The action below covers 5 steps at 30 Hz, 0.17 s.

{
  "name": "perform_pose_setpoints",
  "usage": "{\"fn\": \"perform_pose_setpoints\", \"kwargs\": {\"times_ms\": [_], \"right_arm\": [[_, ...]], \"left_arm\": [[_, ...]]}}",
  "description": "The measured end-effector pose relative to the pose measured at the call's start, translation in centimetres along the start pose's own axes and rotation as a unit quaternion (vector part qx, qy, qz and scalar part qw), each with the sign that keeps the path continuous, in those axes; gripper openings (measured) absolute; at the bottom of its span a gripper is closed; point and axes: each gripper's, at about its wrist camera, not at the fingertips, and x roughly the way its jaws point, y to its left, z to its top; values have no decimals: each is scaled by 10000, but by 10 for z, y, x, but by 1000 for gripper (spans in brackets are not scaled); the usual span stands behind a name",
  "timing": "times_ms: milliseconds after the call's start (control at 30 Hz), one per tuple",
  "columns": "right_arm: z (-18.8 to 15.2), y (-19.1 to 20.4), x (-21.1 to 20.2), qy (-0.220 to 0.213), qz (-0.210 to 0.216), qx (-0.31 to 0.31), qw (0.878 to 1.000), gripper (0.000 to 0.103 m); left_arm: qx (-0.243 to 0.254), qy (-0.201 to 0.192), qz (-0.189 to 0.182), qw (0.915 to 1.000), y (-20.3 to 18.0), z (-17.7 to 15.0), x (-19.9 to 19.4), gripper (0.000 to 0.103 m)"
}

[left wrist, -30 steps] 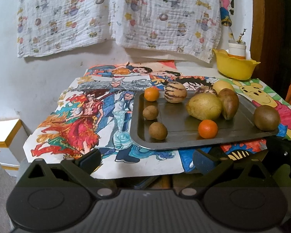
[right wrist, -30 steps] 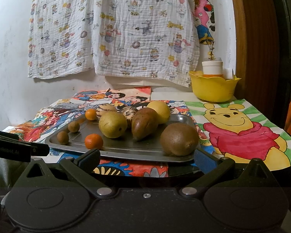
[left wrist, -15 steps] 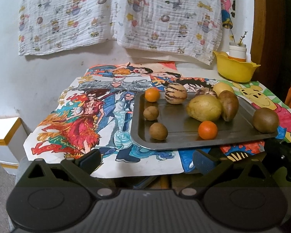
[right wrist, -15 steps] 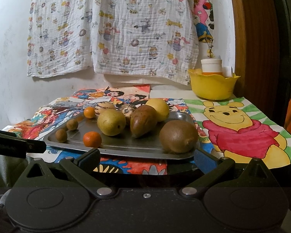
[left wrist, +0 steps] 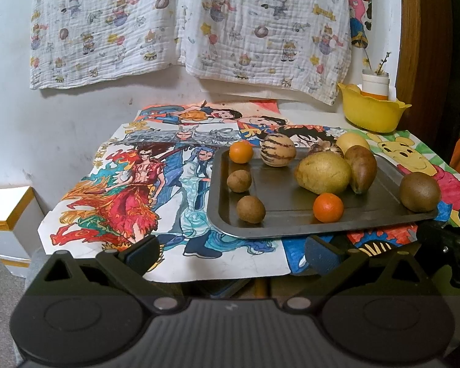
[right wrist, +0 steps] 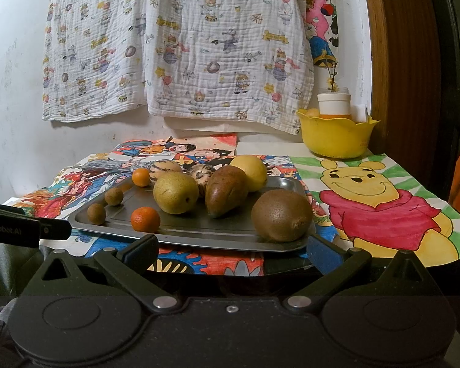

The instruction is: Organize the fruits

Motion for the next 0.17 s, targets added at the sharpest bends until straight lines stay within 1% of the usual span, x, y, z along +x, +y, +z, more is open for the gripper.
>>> {"fn": "perform_pose_setpoints", "kwargs": {"times_ms": [167], "right_arm": [[0, 0, 0, 1, 1, -1, 10000, 102]], "left_arm": [[4, 26, 15, 10000, 0, 0, 0, 103]]}}
